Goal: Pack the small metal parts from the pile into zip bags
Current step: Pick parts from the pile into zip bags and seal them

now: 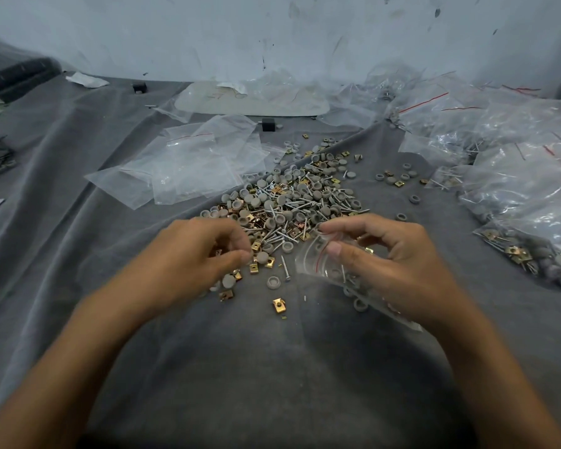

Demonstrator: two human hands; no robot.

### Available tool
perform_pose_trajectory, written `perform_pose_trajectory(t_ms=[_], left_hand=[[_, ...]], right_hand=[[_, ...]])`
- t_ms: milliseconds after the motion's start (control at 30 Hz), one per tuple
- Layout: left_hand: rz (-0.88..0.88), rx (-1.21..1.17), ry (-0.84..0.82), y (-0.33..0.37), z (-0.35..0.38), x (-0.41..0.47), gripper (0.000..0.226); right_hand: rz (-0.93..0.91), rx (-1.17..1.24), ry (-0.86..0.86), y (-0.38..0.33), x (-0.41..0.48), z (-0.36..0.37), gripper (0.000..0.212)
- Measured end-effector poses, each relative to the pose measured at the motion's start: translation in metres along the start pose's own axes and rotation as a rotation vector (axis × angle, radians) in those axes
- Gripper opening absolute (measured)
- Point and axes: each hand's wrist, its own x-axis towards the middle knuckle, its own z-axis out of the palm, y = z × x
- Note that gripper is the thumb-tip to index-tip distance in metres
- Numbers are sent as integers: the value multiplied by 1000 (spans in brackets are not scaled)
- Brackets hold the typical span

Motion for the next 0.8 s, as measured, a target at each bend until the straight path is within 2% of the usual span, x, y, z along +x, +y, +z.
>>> perform_pose_trajectory(t_ms=[100, 233, 467, 700, 800], left_hand=[[-89, 123, -217, -11, -8, -2, 10], [-128, 191, -298, -13, -7, -7, 13], [-154, 335, -272, -10, -1, -7, 19], [-122, 198, -272, -12, 4, -4, 13], [-55, -4, -144, -7, 8, -2, 12]], right_hand=[[0, -13, 8, 0, 1, 1, 25], [7, -43, 5, -1, 1, 0, 24], [18, -62, -1, 0, 0, -2, 24], [18, -32, -23, 0, -1, -3, 24], [10, -45, -42, -1, -1, -1, 25]])
